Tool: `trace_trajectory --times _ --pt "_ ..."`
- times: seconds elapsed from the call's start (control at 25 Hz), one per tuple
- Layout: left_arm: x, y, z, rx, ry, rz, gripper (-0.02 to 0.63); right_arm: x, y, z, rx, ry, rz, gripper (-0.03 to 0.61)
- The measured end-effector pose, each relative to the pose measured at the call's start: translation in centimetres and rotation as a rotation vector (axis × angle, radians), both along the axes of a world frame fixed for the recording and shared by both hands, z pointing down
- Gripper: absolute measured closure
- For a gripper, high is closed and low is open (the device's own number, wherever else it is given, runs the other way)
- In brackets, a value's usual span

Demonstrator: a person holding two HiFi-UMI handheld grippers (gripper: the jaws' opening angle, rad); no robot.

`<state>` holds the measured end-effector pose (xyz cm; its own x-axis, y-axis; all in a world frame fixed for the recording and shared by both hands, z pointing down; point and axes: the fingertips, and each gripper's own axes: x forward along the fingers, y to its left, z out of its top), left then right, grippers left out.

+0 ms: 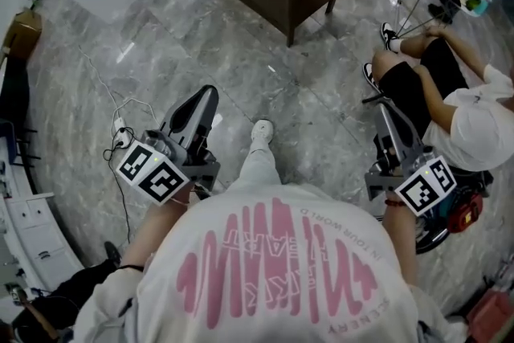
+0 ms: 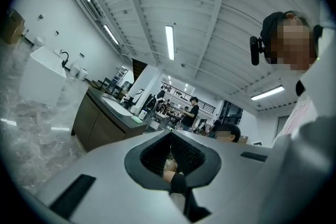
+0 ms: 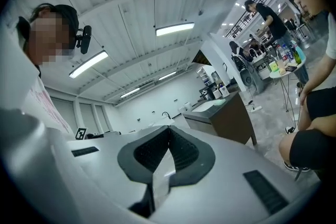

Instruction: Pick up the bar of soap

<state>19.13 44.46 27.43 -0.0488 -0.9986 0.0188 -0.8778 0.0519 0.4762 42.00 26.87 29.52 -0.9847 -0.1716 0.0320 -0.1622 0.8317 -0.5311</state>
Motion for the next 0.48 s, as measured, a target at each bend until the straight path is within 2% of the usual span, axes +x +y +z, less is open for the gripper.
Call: trace_trajectory --times 0.2,0.48 --pt "-5.4 -4.7 -0.1 -0.059 -0.03 0.04 0.603 -5.7 -3.9 -0.4 -0.001 0.003 0.019 0.568" --pt "-12.9 -10.2 0.8 -0.082 -0.03 0.07 0.603 -13.8 -8.7 -0.2 -0.033 -0.011 0.04 0.568"
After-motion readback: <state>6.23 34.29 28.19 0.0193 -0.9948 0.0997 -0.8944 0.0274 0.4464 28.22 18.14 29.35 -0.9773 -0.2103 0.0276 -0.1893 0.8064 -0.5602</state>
